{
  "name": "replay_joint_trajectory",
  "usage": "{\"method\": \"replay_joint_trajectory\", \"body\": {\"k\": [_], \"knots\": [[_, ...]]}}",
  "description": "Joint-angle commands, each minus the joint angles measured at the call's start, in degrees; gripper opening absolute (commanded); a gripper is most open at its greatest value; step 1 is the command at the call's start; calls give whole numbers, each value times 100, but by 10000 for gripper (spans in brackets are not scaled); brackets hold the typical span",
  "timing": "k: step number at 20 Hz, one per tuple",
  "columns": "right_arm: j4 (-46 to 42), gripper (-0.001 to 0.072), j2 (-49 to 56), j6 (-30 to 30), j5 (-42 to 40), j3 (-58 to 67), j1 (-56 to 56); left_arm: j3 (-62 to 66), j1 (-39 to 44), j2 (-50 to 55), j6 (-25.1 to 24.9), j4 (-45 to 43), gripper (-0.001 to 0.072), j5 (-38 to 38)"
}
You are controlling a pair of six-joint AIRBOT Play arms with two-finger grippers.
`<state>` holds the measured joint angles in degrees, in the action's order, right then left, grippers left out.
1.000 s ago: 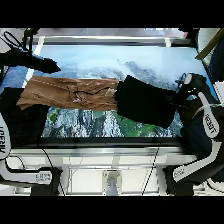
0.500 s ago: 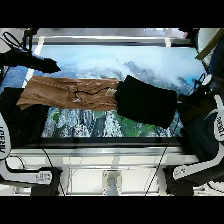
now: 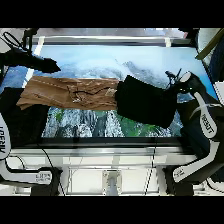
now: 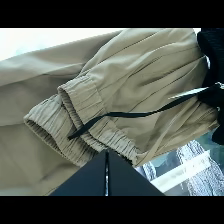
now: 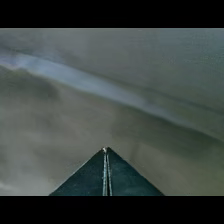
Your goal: Fold the clothes and pants, and hang the long-sleeved shirts on hangers.
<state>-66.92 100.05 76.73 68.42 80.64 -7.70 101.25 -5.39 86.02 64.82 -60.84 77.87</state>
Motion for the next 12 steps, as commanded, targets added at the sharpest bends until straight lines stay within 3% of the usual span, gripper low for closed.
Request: {"method": "replay_joint_trajectory", "body": {"k": [1, 4, 12], "knots": [[-120, 26, 339, 243, -42, -2, 127, -2, 2, 0, -2, -2, 12, 0], [-852, 25, 343, 769, 7, -2, -70, -2, 2, 0, -2, -2, 12, -2], [-1832, 26, 313, 1565, 579, 2, -1200, -2, 4, 0, 48, -2, 12, -2]]}}
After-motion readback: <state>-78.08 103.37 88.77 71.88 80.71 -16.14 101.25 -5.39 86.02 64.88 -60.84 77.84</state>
